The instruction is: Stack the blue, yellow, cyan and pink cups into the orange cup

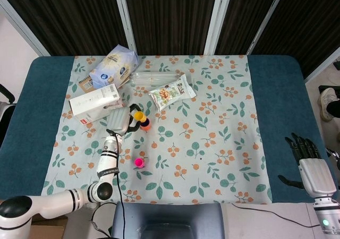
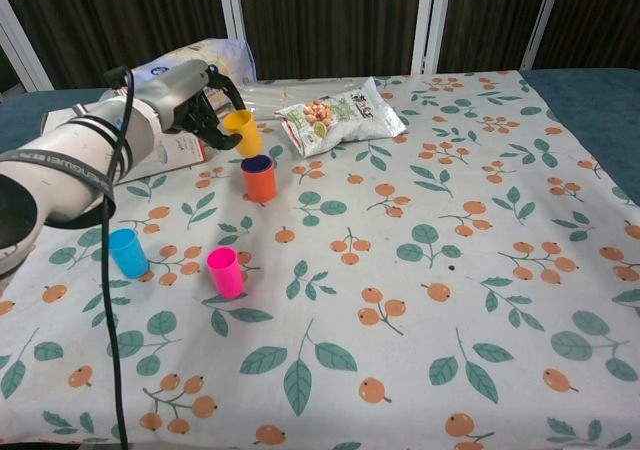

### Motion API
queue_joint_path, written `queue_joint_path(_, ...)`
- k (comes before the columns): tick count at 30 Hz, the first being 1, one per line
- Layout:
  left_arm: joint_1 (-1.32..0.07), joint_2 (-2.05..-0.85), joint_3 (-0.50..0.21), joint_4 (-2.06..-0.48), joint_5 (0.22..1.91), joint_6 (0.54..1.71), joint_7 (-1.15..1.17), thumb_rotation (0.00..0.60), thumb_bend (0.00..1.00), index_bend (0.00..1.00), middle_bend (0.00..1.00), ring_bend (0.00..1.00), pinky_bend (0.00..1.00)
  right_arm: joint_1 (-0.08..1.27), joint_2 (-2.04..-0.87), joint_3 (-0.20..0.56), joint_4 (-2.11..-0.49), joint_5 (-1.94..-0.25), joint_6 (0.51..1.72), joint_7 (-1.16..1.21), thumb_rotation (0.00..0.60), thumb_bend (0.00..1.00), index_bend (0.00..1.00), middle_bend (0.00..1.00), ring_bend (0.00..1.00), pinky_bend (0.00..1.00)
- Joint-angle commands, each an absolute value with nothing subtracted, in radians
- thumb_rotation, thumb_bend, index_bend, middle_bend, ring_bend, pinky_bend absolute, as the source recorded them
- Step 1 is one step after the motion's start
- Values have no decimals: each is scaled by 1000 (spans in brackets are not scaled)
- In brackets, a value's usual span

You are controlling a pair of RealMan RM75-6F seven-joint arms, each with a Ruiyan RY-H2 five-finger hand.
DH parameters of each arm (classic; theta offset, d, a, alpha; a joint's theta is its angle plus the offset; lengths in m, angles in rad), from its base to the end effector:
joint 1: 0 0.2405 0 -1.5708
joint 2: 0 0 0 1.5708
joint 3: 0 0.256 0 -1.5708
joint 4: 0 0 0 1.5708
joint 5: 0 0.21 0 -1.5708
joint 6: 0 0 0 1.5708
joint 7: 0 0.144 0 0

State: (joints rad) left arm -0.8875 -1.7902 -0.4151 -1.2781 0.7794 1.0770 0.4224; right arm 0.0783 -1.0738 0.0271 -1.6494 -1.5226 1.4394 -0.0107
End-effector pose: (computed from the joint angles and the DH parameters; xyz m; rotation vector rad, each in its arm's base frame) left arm -0.0967 0.4015 -0.0311 -1.4636 -1.1450 -1.0606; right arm -0.3098 -0.1735 0.1597 1.4444 -0.9342 0.8570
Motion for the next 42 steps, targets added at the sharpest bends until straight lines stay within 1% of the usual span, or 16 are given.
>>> queue_joint_path(1, -892, -1804, -404, -1263, 785, 1073, 421, 600, 346, 490, 1000, 1000, 1000, 78, -1074, 28, -1648, -1522, 1440, -11, 600, 140, 0, 0, 0, 0)
queue_joint_path(10, -899, -1832, -395, -1229, 789, 1068, 420, 600, 347, 470, 1000, 1000, 1000, 77, -1068, 26, -1652, -1526, 1442, 0, 600, 140, 0, 0, 0, 0)
queue_joint_path(13, -901, -1837, -391, -1219, 788, 1064, 427, 600, 349, 437, 1000, 1000, 1000, 76, -1067, 26, -1653, -1527, 1443, 2, 600, 140, 0, 0, 0, 0)
queue_joint_path(15, -903, -1837, -388, -1214, 782, 1054, 435, 600, 352, 383, 1000, 1000, 1000, 76, -1066, 26, -1653, -1527, 1444, 3, 600, 140, 0, 0, 0, 0)
queue_joint_path(16, -903, -1837, -386, -1211, 775, 1045, 440, 600, 354, 326, 1000, 1000, 1000, 76, -1065, 25, -1654, -1528, 1444, 4, 600, 140, 0, 0, 0, 0)
queue_joint_path(17, -903, -1836, -384, -1210, 769, 1039, 445, 600, 354, 240, 1000, 1000, 1000, 75, -1065, 25, -1654, -1528, 1445, 5, 600, 140, 0, 0, 0, 0)
queue_joint_path(20, -901, -1825, -376, -1223, 753, 1021, 461, 600, 357, 46, 1000, 1000, 1000, 75, -1064, 25, -1654, -1528, 1444, 7, 600, 140, 0, 0, 0, 0)
queue_joint_path(22, -894, -1811, -374, -1250, 767, 1031, 455, 600, 356, 5, 1000, 1000, 1000, 76, -1064, 25, -1653, -1526, 1442, 6, 600, 140, 0, 0, 0, 0)
queue_joint_path(24, -879, -1784, -362, -1299, 795, 1052, 453, 600, 353, 0, 1000, 1000, 1000, 77, -1064, 25, -1652, -1525, 1439, 6, 600, 140, 0, 0, 0, 0)
queue_joint_path(26, -850, -1737, -332, -1384, 849, 1092, 457, 600, 351, 2, 1000, 1000, 1000, 78, -1065, 25, -1652, -1525, 1436, 5, 600, 140, 0, 0, 0, 0)
queue_joint_path(30, -776, -1619, -251, -1570, 942, 1165, 484, 600, 348, 50, 1000, 1000, 1000, 78, -1063, 24, -1654, -1526, 1437, 6, 600, 140, 0, 0, 0, 0)
queue_joint_path(34, -692, -1512, -145, -1719, 1024, 1260, 554, 600, 348, 83, 1000, 1000, 1000, 75, -1062, 20, -1658, -1535, 1444, 3, 600, 140, 0, 0, 0, 0)
queue_joint_path(37, -646, -1479, -87, -1775, 1062, 1301, 571, 600, 346, 118, 1000, 1000, 1000, 75, -1061, 16, -1662, -1539, 1440, 2, 600, 140, 0, 0, 0, 0)
queue_joint_path(39, -637, -1473, -78, -1782, 1069, 1306, 570, 600, 347, 130, 1000, 1000, 1000, 75, -1060, 16, -1663, -1540, 1439, 3, 600, 140, 0, 0, 0, 0)
queue_joint_path(42, -600, -1455, -42, -1796, 1082, 1318, 548, 600, 346, 148, 1000, 1000, 1000, 74, -1058, 13, -1665, -1544, 1440, 6, 600, 140, 0, 0, 0, 0)
